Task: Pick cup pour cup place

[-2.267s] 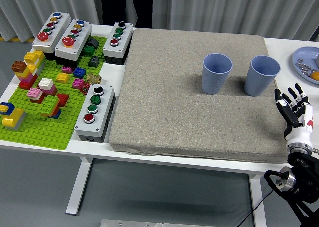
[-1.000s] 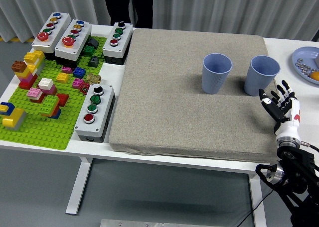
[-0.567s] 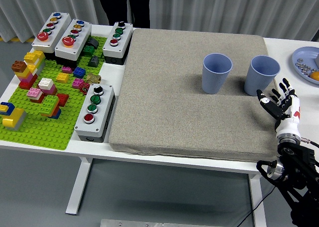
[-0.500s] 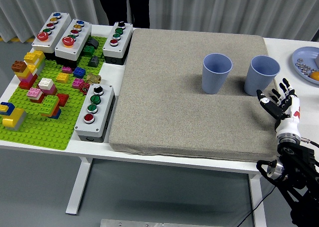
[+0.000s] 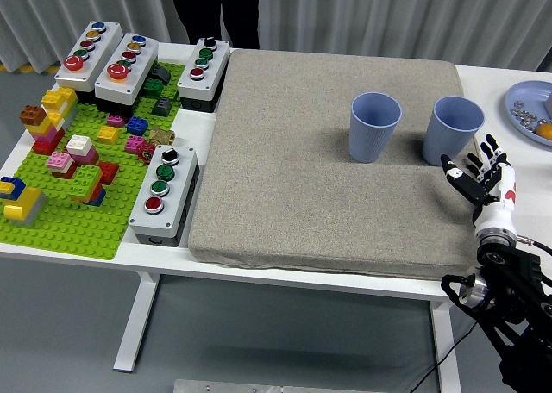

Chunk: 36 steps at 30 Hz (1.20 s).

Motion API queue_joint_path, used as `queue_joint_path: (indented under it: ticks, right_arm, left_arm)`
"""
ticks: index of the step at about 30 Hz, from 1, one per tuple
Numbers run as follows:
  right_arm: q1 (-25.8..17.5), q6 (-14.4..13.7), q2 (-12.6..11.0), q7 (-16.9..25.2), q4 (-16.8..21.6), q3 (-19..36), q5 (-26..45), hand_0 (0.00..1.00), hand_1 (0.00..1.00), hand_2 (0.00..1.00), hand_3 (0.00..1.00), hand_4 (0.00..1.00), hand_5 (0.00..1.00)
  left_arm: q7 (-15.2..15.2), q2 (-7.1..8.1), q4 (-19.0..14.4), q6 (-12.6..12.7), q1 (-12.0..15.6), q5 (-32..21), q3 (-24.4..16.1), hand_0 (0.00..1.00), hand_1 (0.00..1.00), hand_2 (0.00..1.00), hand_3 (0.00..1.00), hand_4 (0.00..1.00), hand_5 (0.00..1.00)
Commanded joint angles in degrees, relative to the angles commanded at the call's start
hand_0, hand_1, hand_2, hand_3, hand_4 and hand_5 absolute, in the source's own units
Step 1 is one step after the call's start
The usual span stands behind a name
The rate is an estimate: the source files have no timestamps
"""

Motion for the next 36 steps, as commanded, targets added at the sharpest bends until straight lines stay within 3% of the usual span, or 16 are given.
queue_joint_path:
  ticks: [36]
  right_arm:
    - [3.5,0.0,0.6,-0.5,-2.7,-0.9,0.3,0.947,0.845,0.957,0.928,0.889,0.341]
  left_arm:
    - [-0.1,-0.16,0.0,-0.1,-0.4,-0.6,0.6,0.748,0.807,0.844,0.760,0.508,0.961]
